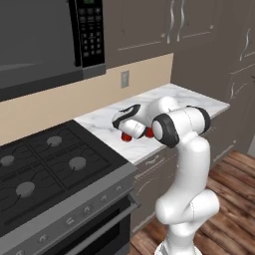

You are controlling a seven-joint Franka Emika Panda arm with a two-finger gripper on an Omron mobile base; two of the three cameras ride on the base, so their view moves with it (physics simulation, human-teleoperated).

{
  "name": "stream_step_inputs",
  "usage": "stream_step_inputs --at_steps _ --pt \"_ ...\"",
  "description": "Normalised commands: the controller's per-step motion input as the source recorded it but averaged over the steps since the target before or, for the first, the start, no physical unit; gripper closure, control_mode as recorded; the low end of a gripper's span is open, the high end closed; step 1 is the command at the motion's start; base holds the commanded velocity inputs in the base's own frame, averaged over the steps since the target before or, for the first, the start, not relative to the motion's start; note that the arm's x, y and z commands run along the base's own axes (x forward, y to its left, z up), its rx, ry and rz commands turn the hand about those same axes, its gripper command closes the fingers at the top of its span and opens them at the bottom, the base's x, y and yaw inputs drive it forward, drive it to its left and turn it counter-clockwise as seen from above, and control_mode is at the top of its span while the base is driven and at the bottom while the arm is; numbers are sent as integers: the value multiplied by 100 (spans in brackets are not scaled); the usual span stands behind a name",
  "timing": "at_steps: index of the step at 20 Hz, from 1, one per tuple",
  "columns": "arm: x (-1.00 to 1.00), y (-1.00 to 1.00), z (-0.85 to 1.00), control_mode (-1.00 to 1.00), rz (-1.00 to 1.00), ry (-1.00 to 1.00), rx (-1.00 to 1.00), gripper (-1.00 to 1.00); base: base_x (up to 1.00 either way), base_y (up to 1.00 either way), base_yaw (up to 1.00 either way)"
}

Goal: Four empty soda cans are scattered around the kitchen. Gather all the cans and cluster them next to the stove for recycling.

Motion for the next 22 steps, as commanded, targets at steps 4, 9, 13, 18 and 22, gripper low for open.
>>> stream_step_inputs --at_steps 4,9,13,18,22 --pt "0 16 -16 -100 5 0 0 100 0 0 0" --pt "0 18 -28 -100 4 0 -2 100 0 0 0" --pt "0 20 -39 -100 4 0 -5 100 0 0 0" --pt "0 20 -44 -100 4 0 -4 100 0 0 0" --pt "0 16 -34 -100 3 0 -4 100 0 0 0"
